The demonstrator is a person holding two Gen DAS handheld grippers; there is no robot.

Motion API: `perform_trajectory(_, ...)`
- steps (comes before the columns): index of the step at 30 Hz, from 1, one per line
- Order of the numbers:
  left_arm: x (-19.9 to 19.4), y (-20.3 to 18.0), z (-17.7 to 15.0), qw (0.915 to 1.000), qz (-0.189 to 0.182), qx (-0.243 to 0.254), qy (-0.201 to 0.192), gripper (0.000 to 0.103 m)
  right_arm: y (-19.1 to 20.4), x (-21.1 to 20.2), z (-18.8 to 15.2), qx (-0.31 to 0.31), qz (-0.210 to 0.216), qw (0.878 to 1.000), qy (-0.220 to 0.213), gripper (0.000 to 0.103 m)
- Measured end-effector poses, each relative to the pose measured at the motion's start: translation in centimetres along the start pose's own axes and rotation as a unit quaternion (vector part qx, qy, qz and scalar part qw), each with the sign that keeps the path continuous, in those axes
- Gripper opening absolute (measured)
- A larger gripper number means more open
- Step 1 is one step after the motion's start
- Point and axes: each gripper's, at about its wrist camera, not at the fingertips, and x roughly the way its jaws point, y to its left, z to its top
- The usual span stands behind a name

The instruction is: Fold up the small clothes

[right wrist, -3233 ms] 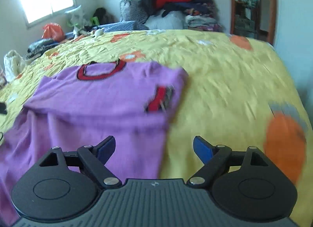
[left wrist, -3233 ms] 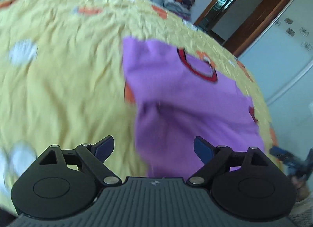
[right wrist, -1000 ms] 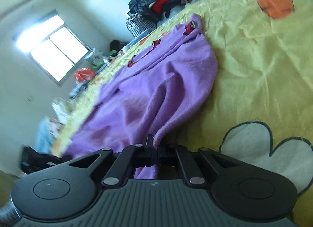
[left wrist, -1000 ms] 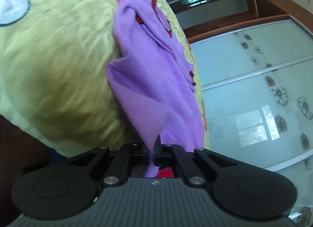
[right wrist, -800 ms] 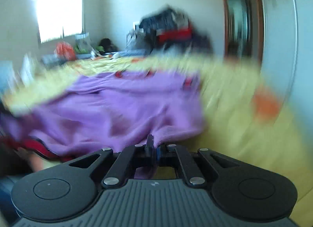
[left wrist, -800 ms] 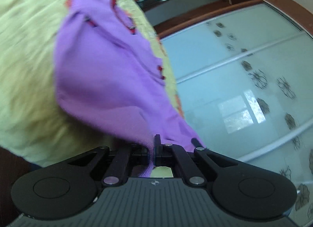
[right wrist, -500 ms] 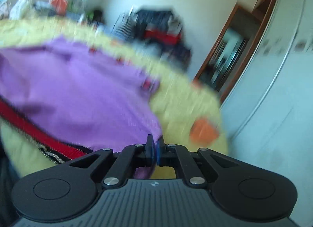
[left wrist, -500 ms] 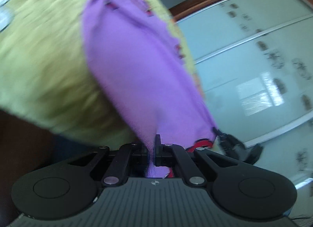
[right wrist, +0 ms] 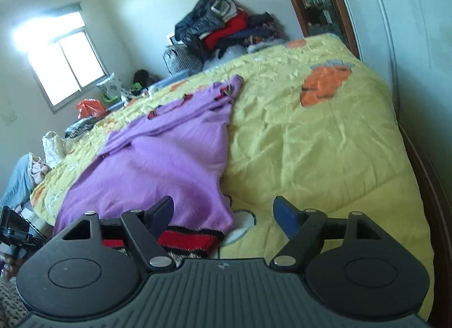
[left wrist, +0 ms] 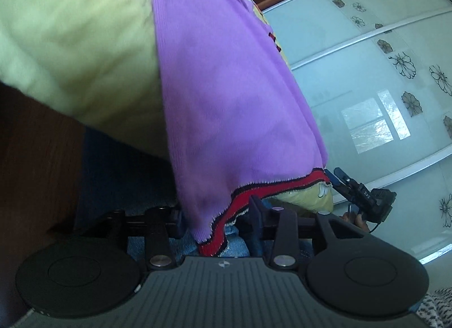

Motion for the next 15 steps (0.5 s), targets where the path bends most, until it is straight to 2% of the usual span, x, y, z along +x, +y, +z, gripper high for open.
perform_trajectory(3, 0.3, 0.0, -0.8, 0.9999, -0.011, -0.001, 0.003, 0.038, 0.4, -0.3, -0.3, -0.009, 0.0, 1.0, 0.007, 0.078)
perform_trajectory(4, 0.4, -0.2, -1.0, 0.9999, -0.012, 0.0, 0.003, 0.029, 0.4, -0.3, -0.3, -0.008, 0.009, 1.0, 0.009, 0.078)
perform_trajectory(5, 0.4, -0.3, -1.3, 0.9999, -0.009, -0.002, 0.005, 0.006, 0.5, -0.2, -0.3, -0.004, 0.011, 1.0, 0.011, 0.078)
perform_trajectory(6, 0.5, -0.2, -1.3, 0.9998, -0.01, -0.009, 0.012, 0.002, 0.5, -0.3, -0.3, 0.001, 0.013, 1.0, 0.01, 0.078)
perform_trajectory(9, 0.0, 0.0, -1.4, 0.9998, -0.012, -0.016, 0.008, 0.003, 0.2, -0.7, -0.5, 0.018, 0.022, 1.0, 0.002, 0.078)
perform_trajectory(12, -1.0, -0.3, -1.4, 0.9998, -0.009, -0.016, 0.008, 0.003, -0.6, -1.0, -0.8, 0.05, 0.058, 0.997, 0.003, 0.078)
perform_trajectory(15, -2.1, -0.5, -1.1, 0.9999, -0.007, -0.011, 0.008, 0.003, 0.1, -0.4, -1.3, 0.04, 0.057, 0.998, 0.01, 0.077)
